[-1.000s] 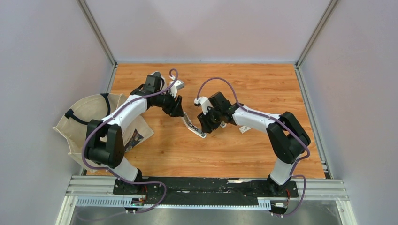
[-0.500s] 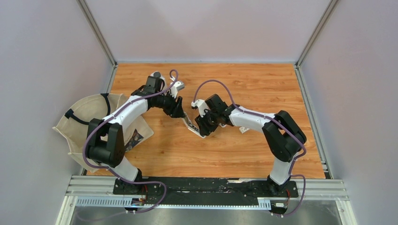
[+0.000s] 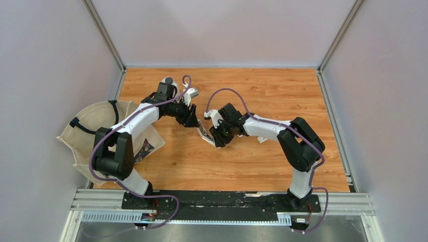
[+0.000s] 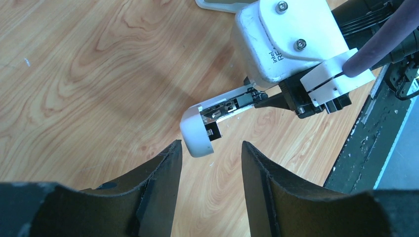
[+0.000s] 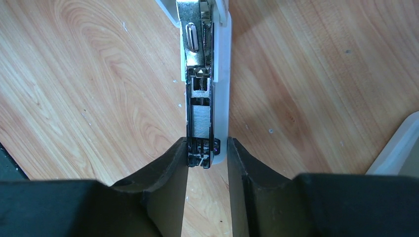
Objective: Load the staples into the stapler
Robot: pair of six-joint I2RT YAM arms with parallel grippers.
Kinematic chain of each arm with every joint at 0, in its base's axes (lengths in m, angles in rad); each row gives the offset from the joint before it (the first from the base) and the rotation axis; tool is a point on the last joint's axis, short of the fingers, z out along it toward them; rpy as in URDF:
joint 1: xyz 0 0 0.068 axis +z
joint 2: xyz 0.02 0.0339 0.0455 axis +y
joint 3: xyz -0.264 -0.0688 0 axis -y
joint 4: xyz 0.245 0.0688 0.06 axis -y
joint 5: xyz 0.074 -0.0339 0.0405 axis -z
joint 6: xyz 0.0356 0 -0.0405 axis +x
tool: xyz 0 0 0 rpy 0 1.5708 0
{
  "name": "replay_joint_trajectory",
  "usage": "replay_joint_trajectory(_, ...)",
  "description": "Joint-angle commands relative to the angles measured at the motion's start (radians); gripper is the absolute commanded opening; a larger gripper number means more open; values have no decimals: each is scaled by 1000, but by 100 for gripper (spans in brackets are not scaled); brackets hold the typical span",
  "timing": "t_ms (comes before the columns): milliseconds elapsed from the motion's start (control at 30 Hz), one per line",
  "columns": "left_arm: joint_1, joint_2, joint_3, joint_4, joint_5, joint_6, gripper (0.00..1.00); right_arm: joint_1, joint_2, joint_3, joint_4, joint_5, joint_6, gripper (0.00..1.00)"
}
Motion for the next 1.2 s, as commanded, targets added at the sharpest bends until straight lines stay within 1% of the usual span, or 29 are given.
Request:
replay_joint_trajectory(0,5,-5,-2,21,32,-4,56,8,14,37,-4,19,-4,35)
replay_joint_trajectory(533,5,6,-4,21,75,-6,54,14,10,37,-4,59,-10,33)
replay_joint_trajectory(733,7,-6,4,59,18,-1,56,16,5,36,-3,63,-13,33)
replay_joint_trajectory(933,7,14,28,77,6,-13,55,16,2,36,-3,68,-16,33)
replay_joint_trajectory(1167,7,55,39,85,67,-15,54,16,10,36,-6,69,-18,33)
